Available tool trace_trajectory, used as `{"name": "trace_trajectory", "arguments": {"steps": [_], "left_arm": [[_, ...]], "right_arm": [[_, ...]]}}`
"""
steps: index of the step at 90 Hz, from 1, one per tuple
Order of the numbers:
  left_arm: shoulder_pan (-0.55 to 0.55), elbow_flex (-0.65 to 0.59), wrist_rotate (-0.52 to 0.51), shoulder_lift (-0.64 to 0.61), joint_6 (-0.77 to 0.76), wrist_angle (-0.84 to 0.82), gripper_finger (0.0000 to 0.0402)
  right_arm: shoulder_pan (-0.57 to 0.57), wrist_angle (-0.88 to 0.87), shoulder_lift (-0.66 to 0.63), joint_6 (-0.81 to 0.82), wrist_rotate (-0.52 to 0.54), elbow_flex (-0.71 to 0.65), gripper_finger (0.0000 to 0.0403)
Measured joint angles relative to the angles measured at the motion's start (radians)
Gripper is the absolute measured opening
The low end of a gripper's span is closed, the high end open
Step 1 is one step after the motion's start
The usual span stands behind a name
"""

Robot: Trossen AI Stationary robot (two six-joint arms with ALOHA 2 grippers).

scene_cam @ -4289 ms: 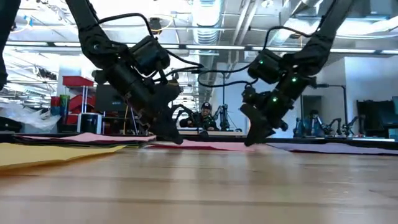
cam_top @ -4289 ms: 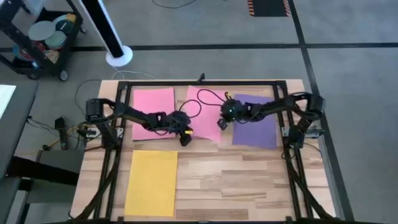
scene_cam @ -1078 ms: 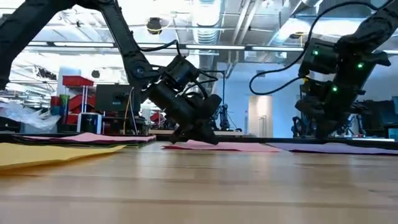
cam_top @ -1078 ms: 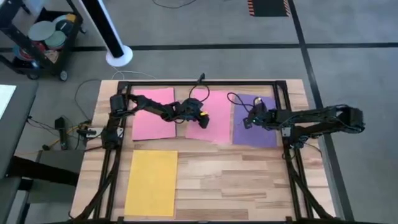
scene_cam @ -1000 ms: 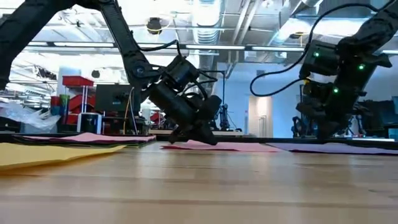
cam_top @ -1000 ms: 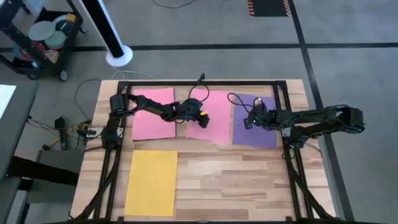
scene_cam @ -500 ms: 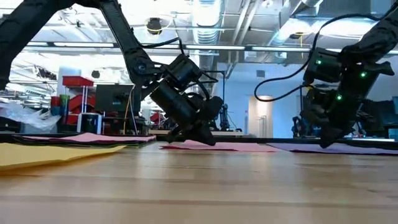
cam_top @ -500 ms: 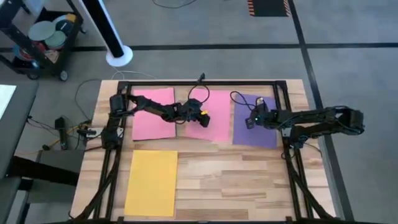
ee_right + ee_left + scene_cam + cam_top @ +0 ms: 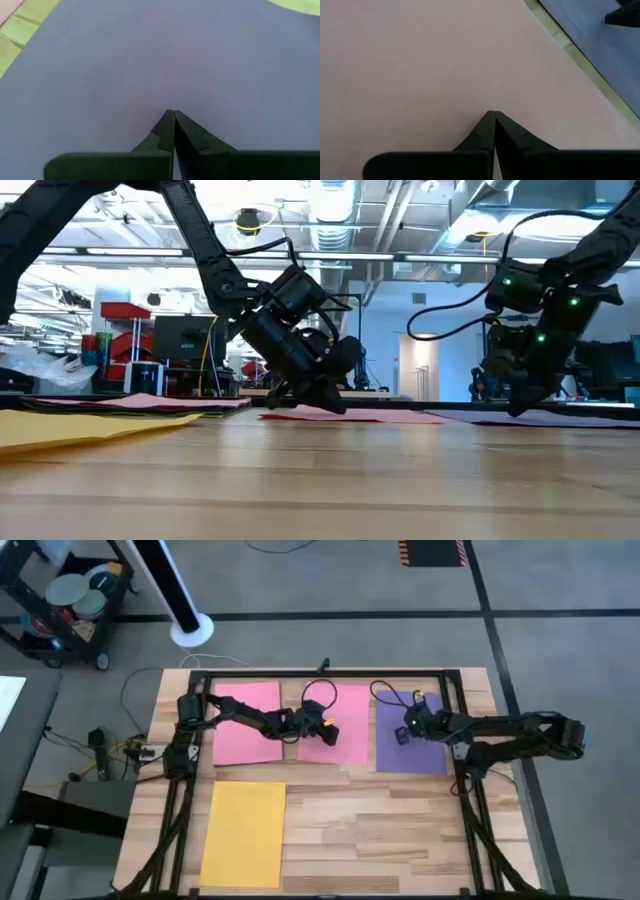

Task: Organize paper
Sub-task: Adjust the papers

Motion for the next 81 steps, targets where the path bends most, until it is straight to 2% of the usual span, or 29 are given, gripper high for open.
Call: {"name": "trace_trajectory", "arguments": {"steps": [19, 40, 50, 68, 81], "left_arm": [[0.000, -0.089, -0.012, -0.007, -0.026, 0.119, 0.0000], [-0.020, -0.101, 0.000, -0.071, -0.016, 0.091, 0.0000], [-0.030, -0.106, 0.007, -0.134, 0.018, 0.031, 0.0000], [-0.078, -0.103, -0.025, -0.310, 0.164, -0.098, 0.0000], [-0.141, -0.101, -0.082, -0.447, 0.260, -0.187, 0.0000]], "right_arm": [[-0.025, 0.002, 0.000, -0.027, -0.003, 0.000, 0.0000], [-0.024, 0.040, 0.000, -0.031, -0.003, 0.000, 0.0000], [-0.020, 0.039, 0.000, -0.045, -0.004, 0.003, 0.0000], [0.043, 0.046, 0.000, -0.120, -0.002, 0.064, 0.0000], [0.097, 0.046, -0.001, -0.189, -0.002, 0.128, 0.0000]]}}
